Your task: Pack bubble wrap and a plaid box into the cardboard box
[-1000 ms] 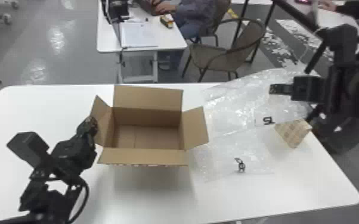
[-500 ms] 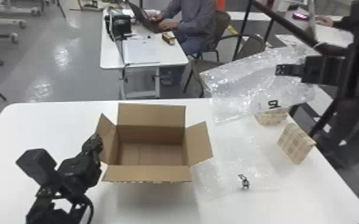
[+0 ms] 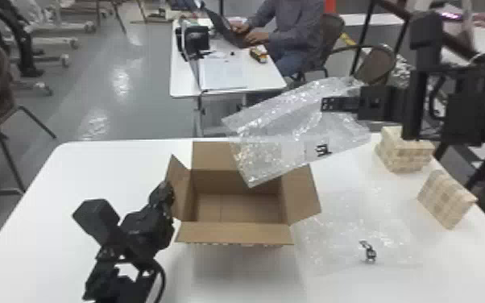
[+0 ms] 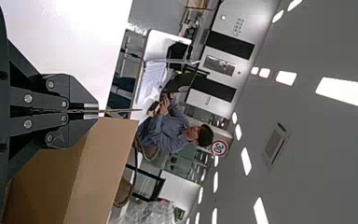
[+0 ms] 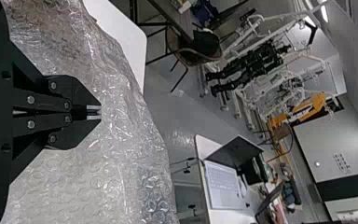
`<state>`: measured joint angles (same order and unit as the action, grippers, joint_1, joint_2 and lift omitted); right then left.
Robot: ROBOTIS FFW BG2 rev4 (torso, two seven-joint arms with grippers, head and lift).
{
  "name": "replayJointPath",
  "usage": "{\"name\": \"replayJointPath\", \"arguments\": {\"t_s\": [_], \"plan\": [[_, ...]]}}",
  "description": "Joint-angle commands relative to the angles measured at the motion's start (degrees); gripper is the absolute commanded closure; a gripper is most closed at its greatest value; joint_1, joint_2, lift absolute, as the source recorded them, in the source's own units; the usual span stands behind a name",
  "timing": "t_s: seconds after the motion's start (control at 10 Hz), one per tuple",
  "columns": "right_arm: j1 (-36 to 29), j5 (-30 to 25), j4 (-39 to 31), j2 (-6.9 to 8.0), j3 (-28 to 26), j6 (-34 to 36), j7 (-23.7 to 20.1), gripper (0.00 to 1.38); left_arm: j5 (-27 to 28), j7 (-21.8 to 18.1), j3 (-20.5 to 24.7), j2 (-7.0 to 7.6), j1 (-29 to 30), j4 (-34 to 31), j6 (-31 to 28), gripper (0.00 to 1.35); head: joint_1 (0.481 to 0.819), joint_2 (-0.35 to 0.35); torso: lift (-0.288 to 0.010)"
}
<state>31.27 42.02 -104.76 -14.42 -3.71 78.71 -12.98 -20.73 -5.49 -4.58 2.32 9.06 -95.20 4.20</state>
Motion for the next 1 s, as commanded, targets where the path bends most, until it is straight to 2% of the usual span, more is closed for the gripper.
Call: {"name": "replayJointPath", "arguments": {"t_s": [0.0,0.2,0.4,0.6,0.8,0.9], "plan": [[0.99,-1.06,2.28,2.29,2.57,-1.99,-1.78,1.29,-0.10,0.31,-0.43,0.32,-0.18,0.02,0.02,1.21,0.623,0.035,-0.110],[1.43,-6.16,4.13,5.54,4.86,-2.25,-7.76,1.29,-0.45,1.28,-1.14,0.76,-0.44,0.10,0.28,1.21,0.621,0.071,-0.110],[1.43,-7.92,10.37,6.77,8.81,-2.78,-13.21,1.29,-1.07,1.72,-1.40,1.11,-0.44,0.19,1.25,1.21,0.629,0.112,-0.110],[-1.56,-13.28,8.79,8.71,8.20,-2.51,-13.30,1.29,-1.42,2.86,-1.93,1.55,-0.27,0.19,2.31,1.21,0.658,0.141,-0.110],[-5.69,-13.98,10.37,13.28,6.96,-3.92,-13.39,1.29,-1.77,3.65,-2.01,1.64,0.17,0.19,3.01,1.21,0.675,0.147,-0.110],[-6.13,-13.81,12.30,13.89,7.58,-4.97,-13.39,1.29,-1.95,3.65,-2.37,1.81,0.08,0.10,3.18,1.21,0.690,0.164,-0.110]]}}
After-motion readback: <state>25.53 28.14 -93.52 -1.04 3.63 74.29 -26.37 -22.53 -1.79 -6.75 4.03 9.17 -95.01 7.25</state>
